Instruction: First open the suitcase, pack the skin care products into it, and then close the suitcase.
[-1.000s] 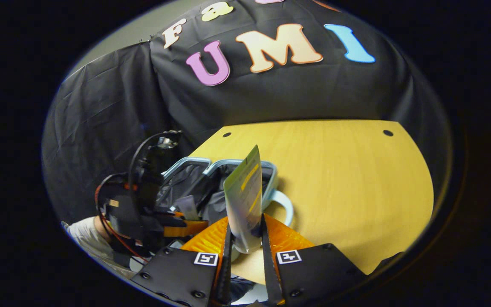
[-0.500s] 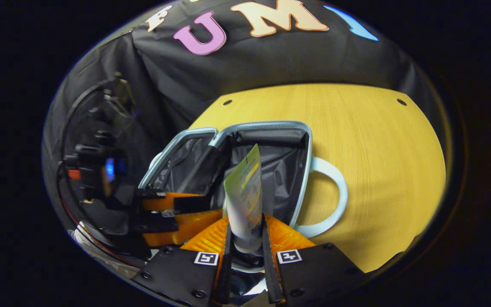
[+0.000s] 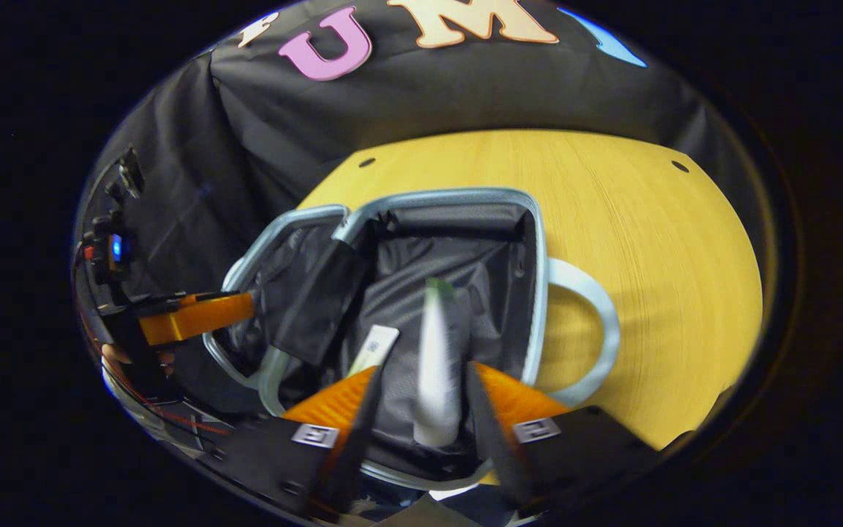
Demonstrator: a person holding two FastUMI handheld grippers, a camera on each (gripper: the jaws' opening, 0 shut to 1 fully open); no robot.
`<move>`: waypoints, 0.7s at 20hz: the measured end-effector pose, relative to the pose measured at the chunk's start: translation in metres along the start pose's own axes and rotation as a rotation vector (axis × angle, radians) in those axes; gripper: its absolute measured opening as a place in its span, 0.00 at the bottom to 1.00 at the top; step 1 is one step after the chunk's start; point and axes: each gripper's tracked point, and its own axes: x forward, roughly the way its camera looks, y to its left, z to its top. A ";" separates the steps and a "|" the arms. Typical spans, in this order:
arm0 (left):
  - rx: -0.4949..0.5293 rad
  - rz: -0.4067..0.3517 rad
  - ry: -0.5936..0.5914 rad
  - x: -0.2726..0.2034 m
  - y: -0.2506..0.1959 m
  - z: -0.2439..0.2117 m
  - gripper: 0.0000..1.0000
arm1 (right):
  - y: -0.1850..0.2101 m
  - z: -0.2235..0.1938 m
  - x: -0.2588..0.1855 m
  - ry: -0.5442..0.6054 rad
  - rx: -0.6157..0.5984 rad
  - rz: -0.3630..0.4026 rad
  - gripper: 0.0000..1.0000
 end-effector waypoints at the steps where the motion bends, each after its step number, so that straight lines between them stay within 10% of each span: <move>1: -0.032 0.022 -0.011 -0.004 0.018 0.005 0.79 | 0.006 0.010 -0.002 -0.033 -0.015 0.014 0.85; 2: -0.063 0.042 -0.027 -0.007 0.035 0.011 0.79 | 0.009 0.020 -0.006 -0.066 -0.032 0.020 0.99; 14: -0.229 0.250 -0.011 0.004 0.220 0.032 0.87 | -0.013 0.053 -0.021 -0.202 -0.052 -0.105 0.98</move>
